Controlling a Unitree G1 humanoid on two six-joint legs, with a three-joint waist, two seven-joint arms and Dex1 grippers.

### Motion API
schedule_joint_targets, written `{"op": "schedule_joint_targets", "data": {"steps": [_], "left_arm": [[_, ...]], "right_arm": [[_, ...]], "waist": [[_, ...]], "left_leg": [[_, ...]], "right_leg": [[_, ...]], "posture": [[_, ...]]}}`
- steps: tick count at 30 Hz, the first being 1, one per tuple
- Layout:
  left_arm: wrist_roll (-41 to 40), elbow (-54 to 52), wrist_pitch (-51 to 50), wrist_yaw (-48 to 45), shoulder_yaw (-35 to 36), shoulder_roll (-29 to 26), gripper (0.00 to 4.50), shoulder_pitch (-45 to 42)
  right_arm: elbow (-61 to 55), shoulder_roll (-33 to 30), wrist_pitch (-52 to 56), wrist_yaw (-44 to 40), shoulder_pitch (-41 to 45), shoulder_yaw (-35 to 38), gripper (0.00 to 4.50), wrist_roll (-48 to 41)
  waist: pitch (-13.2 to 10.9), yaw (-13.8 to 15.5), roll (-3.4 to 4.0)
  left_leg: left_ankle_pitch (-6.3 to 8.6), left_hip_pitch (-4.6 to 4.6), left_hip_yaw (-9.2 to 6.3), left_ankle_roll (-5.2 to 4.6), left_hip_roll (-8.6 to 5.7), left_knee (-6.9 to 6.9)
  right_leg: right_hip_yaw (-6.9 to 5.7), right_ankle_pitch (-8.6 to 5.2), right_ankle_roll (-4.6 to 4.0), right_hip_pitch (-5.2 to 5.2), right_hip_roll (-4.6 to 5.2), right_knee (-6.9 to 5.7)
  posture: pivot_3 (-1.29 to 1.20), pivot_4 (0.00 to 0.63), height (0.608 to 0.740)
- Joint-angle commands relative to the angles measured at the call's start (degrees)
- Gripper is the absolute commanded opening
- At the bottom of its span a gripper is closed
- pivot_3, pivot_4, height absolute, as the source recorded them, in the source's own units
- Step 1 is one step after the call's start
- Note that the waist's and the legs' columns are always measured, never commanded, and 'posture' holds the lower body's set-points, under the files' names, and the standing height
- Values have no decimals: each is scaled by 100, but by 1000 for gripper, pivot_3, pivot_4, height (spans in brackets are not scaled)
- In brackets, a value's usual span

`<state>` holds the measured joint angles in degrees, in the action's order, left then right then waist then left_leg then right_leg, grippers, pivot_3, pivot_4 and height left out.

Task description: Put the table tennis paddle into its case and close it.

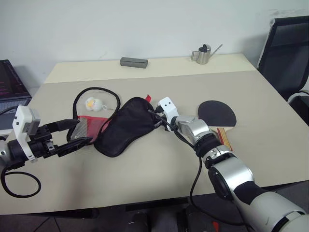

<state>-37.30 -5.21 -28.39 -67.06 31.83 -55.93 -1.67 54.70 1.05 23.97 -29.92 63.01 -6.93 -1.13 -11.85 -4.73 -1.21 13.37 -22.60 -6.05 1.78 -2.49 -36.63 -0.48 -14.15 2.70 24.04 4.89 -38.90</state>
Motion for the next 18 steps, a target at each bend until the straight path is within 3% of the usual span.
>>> {"op": "schedule_joint_targets", "data": {"steps": [1, 18], "left_arm": [[-69, -182, 52, -39, -5, 25, 4500, 12], [-240, -702, -274, 77, -792, 213, 4500, -300]], "right_arm": [[20, -121, -136, -67, 256, 46, 14, 46], [934, -835, -612, -778, 787, -198, 14, 558]], "waist": [[0, 0, 0], [0, 6, 0]], "left_leg": [[0, 0, 0, 0, 0, 0], [0, -4, 4, 1, 0, 1]], "right_leg": [[0, 0, 0, 0, 0, 0], [0, 0, 0, 0, -1, 3]], "posture": [[0, 150, 740], [0, 150, 740]]}}
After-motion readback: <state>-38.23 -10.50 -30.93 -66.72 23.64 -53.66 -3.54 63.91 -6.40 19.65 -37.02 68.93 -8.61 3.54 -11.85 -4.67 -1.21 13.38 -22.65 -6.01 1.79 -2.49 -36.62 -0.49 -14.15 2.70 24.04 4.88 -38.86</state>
